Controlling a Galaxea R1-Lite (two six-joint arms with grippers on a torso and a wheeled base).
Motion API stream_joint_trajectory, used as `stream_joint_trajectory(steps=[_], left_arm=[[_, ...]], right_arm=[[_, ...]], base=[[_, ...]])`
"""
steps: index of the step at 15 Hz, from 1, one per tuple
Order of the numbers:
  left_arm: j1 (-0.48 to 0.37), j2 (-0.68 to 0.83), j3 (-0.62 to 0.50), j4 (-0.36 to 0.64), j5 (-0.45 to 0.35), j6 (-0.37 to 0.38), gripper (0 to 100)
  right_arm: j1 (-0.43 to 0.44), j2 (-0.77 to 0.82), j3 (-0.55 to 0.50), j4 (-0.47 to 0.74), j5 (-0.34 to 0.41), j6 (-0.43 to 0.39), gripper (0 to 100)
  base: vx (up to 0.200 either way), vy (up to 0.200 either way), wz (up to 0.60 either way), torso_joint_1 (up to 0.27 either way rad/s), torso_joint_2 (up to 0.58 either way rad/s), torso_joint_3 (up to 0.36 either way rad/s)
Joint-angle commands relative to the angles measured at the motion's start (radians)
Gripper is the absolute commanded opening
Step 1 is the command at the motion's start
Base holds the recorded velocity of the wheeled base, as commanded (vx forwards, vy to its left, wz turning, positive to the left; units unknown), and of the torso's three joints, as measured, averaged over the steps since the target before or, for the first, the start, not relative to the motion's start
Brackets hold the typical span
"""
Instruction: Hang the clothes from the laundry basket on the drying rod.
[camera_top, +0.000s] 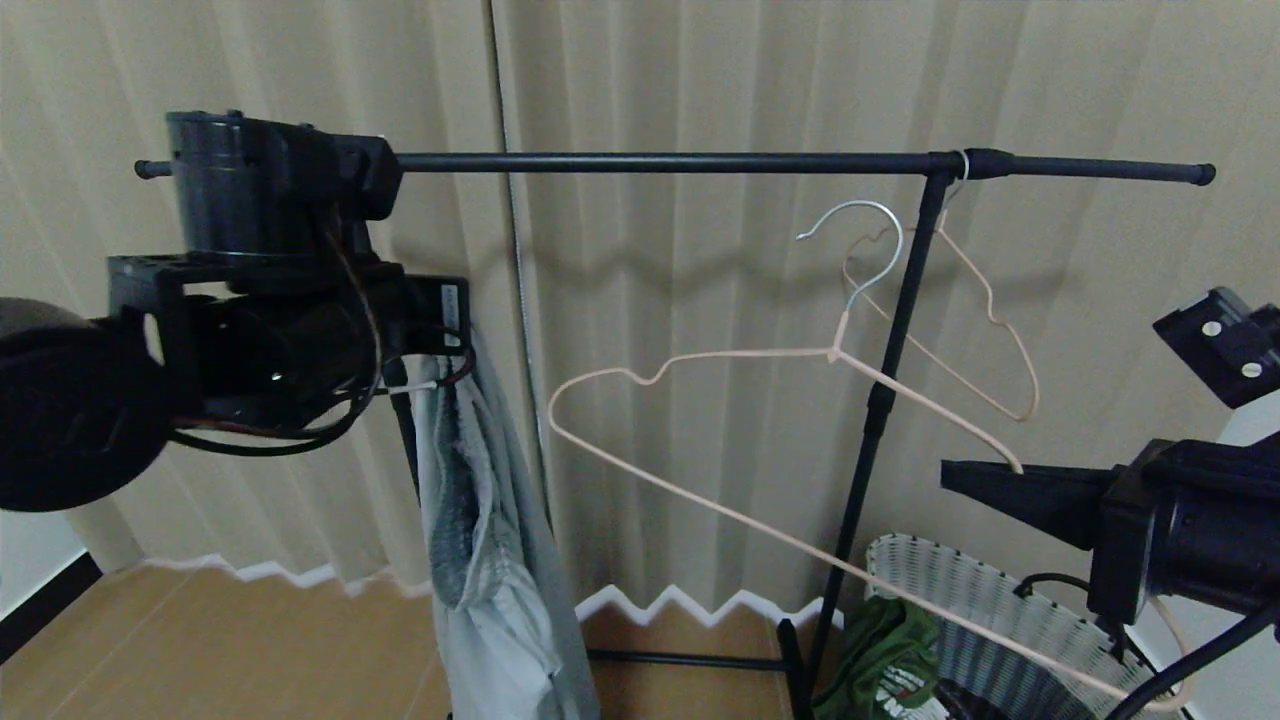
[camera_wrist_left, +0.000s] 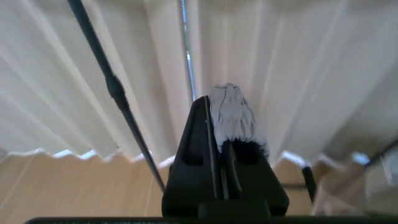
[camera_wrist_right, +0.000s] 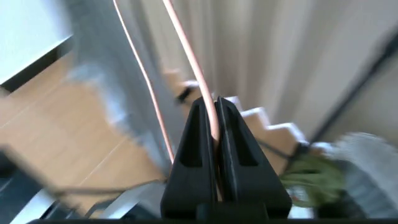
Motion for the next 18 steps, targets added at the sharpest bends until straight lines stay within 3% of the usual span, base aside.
stream_joint_trajectory(steps=[1, 10, 14, 15, 18], left_arm=[[-0.035, 0.131, -0.099, 0.001, 0.025, -0.006, 0], [-0.038, 0.131, -0.134, 0.01, 0.111, 0.023, 0], [-0.038, 0.13, -0.145, 0.058, 0.15, 0.064, 0], [-0.041, 0.13, -0.169, 0.122, 0.15, 0.066, 0], [-0.046, 0.138, -0.2, 0.148, 0.151, 0.059, 0]], right_arm=[[0.057, -0.003, 0.009, -0.022, 0.002, 0.019, 0], [0.094, 0.097, -0.022, -0.052, -0.017, 0.033, 0], [0.092, 0.181, -0.088, -0.052, -0.104, 0.032, 0], [0.097, 0.218, -0.129, -0.055, -0.142, 0.036, 0], [0.148, 0.216, -0.127, -0.055, -0.142, 0.067, 0]], base=[[0.0, 0.0, 0.0, 0.0, 0.0, 0.0], [0.0, 0.0, 0.0, 0.0, 0.0, 0.0], [0.0, 0.0, 0.0, 0.0, 0.0, 0.0], [0.0, 0.0, 0.0, 0.0, 0.0, 0.0], [0.0, 0.0, 0.0, 0.0, 0.0, 0.0]])
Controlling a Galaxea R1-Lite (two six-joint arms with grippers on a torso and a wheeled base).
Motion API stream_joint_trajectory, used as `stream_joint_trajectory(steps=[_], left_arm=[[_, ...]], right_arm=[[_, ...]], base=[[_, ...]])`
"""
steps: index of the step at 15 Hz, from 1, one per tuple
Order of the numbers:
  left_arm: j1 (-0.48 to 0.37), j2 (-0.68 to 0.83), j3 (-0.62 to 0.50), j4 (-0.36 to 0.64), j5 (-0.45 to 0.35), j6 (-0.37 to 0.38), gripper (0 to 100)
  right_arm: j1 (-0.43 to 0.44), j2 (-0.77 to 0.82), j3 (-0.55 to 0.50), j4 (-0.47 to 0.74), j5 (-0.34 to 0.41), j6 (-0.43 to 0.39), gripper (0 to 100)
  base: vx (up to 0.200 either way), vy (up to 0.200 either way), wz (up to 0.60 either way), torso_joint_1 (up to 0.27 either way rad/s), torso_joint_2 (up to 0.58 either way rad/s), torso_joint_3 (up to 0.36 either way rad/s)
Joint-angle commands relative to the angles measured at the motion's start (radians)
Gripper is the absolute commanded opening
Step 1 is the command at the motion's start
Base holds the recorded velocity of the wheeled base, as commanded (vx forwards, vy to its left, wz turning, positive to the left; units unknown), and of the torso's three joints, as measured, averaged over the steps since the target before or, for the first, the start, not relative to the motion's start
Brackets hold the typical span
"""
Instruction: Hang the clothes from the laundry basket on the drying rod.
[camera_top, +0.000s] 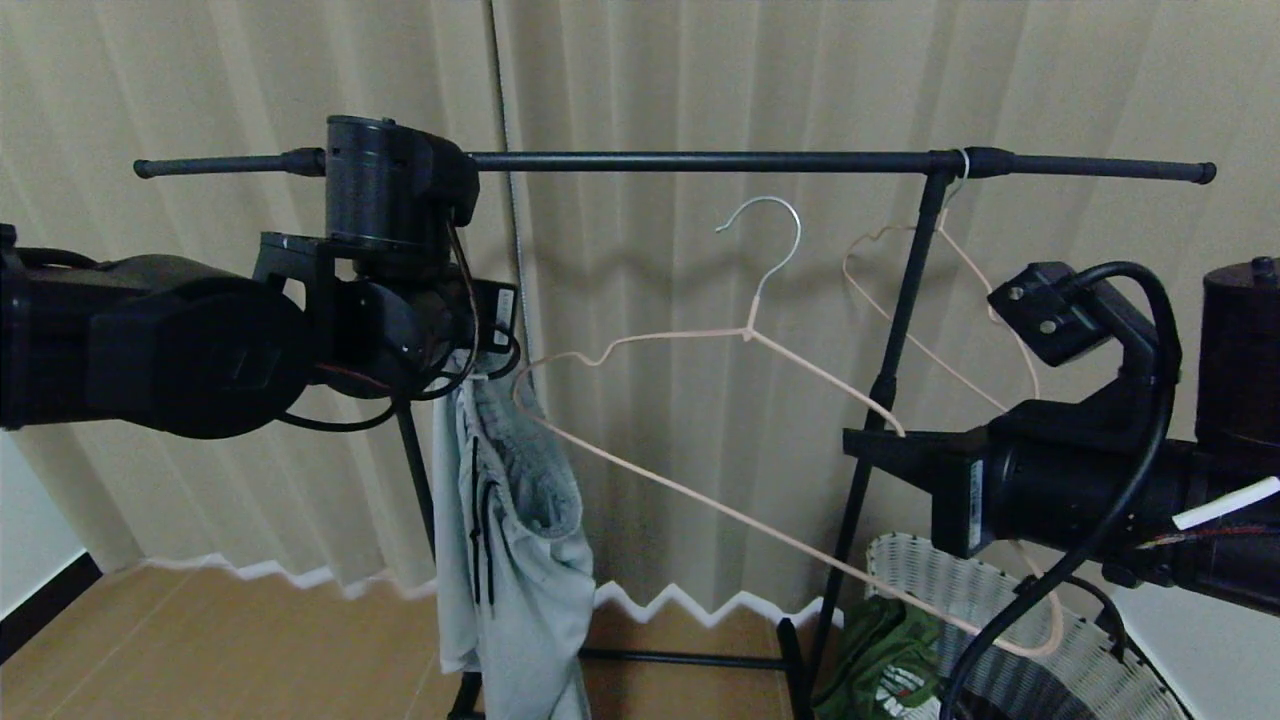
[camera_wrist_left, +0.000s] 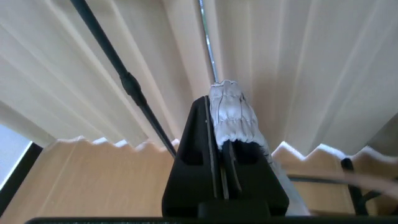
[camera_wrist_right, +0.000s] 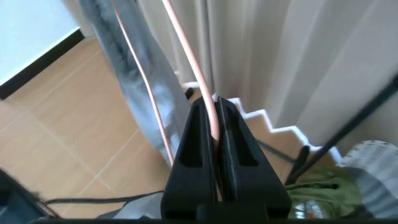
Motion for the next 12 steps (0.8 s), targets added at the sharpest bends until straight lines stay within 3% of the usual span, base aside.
stream_joint_trajectory(steps=[1, 4, 7, 12], left_arm=[[-0.002, 0.003, -0.018, 0.001, 0.001, 0.0, 0], [0.001, 0.009, -0.046, 0.002, 0.001, -0.002, 0], [0.003, 0.008, -0.045, 0.005, 0.001, -0.003, 0], [0.0, -0.012, -0.038, 0.105, 0.04, -0.002, 0]], right_arm=[[0.047, 0.016, 0.004, 0.001, -0.001, 0.033, 0], [0.107, 0.019, 0.008, 0.0, -0.003, 0.077, 0], [0.11, 0.025, 0.007, 0.0, -0.017, 0.09, 0], [0.099, 0.039, -0.013, -0.026, -0.072, 0.088, 0]], base=[[0.0, 0.0, 0.0, 0.0, 0.0, 0.0], [0.0, 0.0, 0.0, 0.0, 0.0, 0.0], [0.0, 0.0, 0.0, 0.0, 0.0, 0.0], [0.0, 0.0, 0.0, 0.0, 0.0, 0.0]])
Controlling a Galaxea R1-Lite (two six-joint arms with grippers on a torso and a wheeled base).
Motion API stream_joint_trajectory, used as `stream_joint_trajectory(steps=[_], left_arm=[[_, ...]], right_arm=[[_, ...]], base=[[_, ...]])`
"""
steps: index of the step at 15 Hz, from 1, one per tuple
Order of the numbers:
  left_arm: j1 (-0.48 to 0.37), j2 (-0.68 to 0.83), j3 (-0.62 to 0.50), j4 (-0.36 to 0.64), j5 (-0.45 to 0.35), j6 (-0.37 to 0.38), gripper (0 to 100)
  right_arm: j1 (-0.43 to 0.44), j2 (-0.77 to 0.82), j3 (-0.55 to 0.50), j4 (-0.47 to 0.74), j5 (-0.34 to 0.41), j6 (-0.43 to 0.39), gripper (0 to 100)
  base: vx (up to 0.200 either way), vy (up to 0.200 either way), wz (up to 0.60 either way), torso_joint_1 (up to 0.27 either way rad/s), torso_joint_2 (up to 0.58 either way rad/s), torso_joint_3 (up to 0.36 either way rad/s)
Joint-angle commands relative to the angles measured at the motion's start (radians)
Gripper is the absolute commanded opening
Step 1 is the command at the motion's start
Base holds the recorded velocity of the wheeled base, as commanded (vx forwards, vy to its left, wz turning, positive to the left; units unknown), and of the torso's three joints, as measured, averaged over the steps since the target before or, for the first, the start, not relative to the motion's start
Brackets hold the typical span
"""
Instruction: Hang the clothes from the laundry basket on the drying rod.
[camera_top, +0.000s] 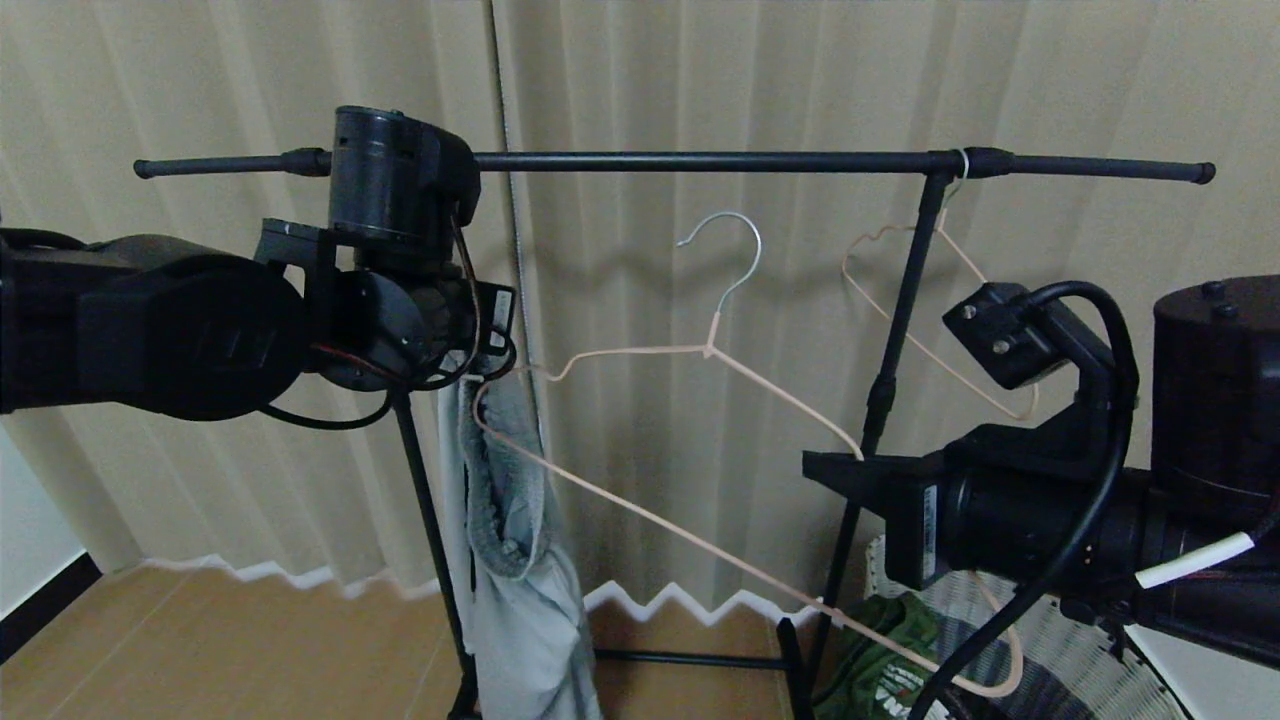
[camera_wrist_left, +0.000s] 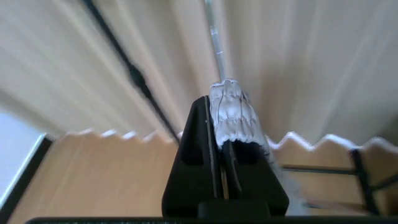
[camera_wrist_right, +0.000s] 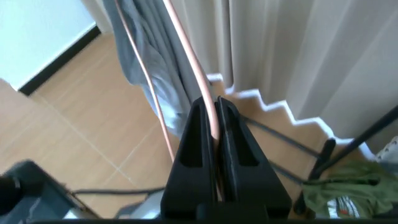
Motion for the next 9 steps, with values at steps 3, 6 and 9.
stream_joint_trajectory(steps=[3, 6, 9], left_arm=[[-0.002, -0.013, 0.021, 0.01, 0.045, 0.006, 0], [-0.014, -0.011, 0.027, 0.01, 0.045, 0.003, 0], [-0.02, -0.013, 0.021, 0.01, 0.046, 0.0, 0]], right_arm=[[-0.016, 0.02, -0.023, -0.038, -0.001, -0.002, 0], [-0.016, 0.054, -0.065, -0.039, -0.001, -0.001, 0], [-0.005, 0.085, -0.083, -0.064, 0.001, 0.001, 0]], base=[[0.0, 0.0, 0.0, 0.0, 0.0, 0.0], [0.0, 0.0, 0.0, 0.0, 0.0, 0.0], [0.0, 0.0, 0.0, 0.0, 0.0, 0.0]])
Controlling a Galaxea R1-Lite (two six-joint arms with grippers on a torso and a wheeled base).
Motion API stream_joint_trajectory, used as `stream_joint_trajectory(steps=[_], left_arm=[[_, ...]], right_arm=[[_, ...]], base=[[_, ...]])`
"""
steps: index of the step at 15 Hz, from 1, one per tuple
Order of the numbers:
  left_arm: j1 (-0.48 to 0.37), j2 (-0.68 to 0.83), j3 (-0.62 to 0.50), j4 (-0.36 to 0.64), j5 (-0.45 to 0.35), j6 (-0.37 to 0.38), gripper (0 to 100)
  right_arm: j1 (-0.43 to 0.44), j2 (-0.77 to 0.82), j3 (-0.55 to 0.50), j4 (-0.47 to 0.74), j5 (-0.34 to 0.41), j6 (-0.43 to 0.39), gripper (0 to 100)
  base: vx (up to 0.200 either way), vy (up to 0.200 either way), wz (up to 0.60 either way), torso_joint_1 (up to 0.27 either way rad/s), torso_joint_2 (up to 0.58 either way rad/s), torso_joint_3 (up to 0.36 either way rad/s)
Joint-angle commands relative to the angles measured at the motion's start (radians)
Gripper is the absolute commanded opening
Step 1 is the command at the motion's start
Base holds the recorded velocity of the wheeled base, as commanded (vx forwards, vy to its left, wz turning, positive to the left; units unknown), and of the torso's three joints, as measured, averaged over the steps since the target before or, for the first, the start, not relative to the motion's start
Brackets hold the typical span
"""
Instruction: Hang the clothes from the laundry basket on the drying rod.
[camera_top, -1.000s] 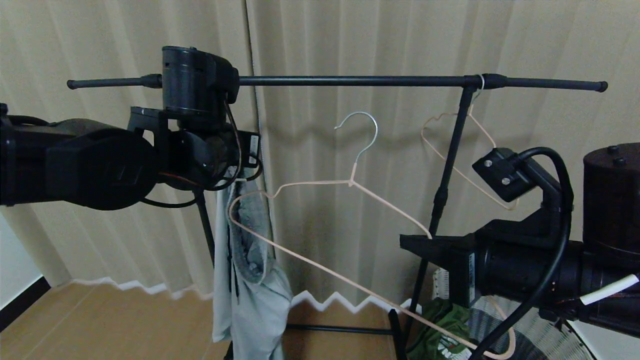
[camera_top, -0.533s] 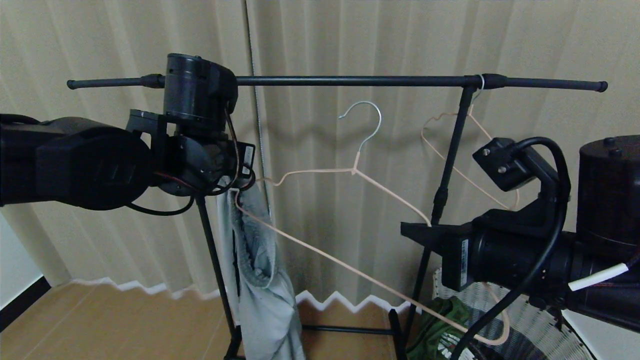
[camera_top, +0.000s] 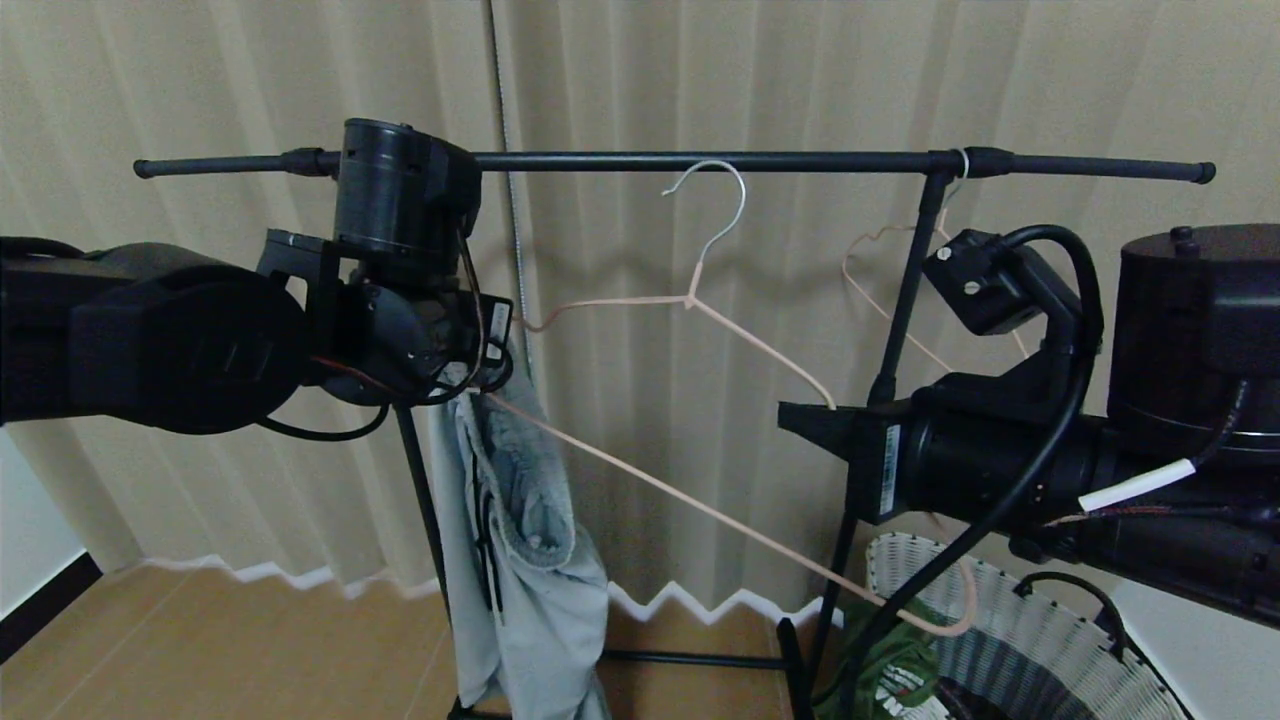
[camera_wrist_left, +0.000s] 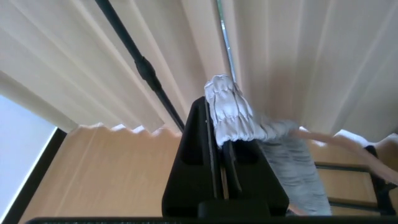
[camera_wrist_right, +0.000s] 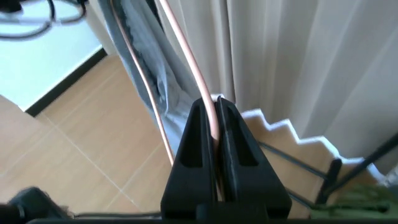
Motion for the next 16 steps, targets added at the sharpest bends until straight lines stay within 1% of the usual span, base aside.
stream_joint_trajectory(steps=[1, 3, 5, 8, 11, 14, 16], left_arm=[[-0.001, -0.004, -0.002, 0.0, 0.0, -0.004, 0], [-0.001, -0.004, -0.013, 0.001, 0.0, -0.016, 0], [-0.001, -0.017, -0.011, 0.001, 0.0, -0.018, 0], [0.003, -0.033, -0.01, 0.004, 0.0, -0.022, 0], [0.005, -0.057, -0.01, 0.063, 0.0, -0.039, 0], [0.0, -0.093, -0.005, 0.124, 0.0, -0.053, 0], [-0.001, -0.116, -0.005, 0.181, 0.0, -0.056, 0]], right_arm=[[0.016, 0.034, -0.005, -0.016, -0.002, 0.0, 0], [0.041, 0.068, 0.001, -0.022, -0.009, 0.0, 0], [0.079, 0.125, -0.008, -0.037, -0.052, 0.003, 0], [0.104, 0.188, -0.008, -0.078, -0.096, 0.008, 0], [0.105, 0.209, -0.022, -0.08, -0.113, 0.031, 0], [0.101, 0.235, -0.056, -0.08, -0.174, 0.057, 0], [0.085, 0.238, -0.062, -0.08, -0.188, 0.058, 0]], base=[[0.0, 0.0, 0.0, 0.0, 0.0, 0.0], [0.0, 0.0, 0.0, 0.0, 0.0, 0.0], [0.0, 0.0, 0.0, 0.0, 0.0, 0.0], [0.0, 0.0, 0.0, 0.0, 0.0, 0.0], [0.0, 0.0, 0.0, 0.0, 0.0, 0.0], [0.0, 0.0, 0.0, 0.0, 0.0, 0.0], [0.0, 0.0, 0.0, 0.0, 0.0, 0.0]])
